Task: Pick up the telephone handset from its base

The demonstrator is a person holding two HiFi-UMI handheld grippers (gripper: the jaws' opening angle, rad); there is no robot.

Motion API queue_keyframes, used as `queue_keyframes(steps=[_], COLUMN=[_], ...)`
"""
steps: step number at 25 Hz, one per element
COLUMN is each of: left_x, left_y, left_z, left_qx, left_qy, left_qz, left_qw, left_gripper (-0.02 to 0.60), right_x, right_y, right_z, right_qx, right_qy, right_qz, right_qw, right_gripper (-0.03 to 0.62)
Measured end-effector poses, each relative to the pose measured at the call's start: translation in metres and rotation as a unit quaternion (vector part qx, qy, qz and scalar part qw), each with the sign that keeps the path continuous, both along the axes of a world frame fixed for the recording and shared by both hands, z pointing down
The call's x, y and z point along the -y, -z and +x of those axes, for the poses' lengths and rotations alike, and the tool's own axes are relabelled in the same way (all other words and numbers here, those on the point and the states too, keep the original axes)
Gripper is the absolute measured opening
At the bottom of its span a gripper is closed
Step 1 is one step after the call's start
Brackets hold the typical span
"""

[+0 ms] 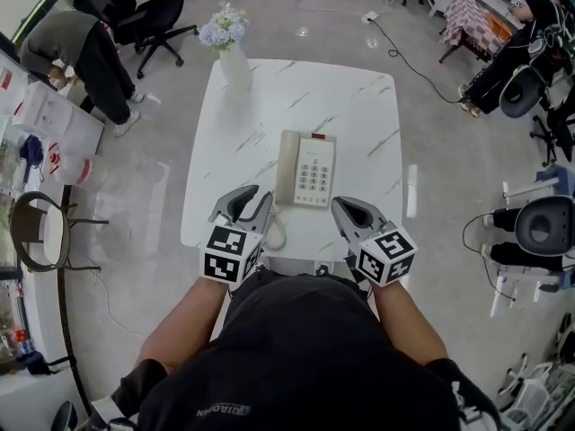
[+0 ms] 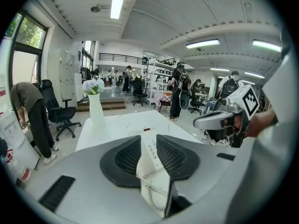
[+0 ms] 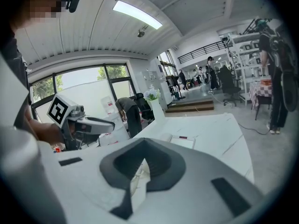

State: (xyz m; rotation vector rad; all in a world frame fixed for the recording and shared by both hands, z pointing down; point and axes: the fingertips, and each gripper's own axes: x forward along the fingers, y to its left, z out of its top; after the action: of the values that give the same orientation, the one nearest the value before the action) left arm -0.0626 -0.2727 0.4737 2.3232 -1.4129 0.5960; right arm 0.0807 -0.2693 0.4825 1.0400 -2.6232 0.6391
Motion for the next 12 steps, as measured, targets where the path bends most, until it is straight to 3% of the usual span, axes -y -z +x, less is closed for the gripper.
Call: queue_keyframes(steps=[12], left_x=[0.0030], left_y=[-0.0013], left_z=[-0.0051], left_qx=[0.007], left_qy=[-0.004], left_qz=[-0.002], left_qw=[1.0000], left_gripper=[0.176], right_x=[-0.0018], right_y=[-0.0002], right_z=[-0.0007], right_qx=[-0.002], right_qy=[-0.003], right_qz=[0.001], right_qw=[1.000], right_gripper=[0.002])
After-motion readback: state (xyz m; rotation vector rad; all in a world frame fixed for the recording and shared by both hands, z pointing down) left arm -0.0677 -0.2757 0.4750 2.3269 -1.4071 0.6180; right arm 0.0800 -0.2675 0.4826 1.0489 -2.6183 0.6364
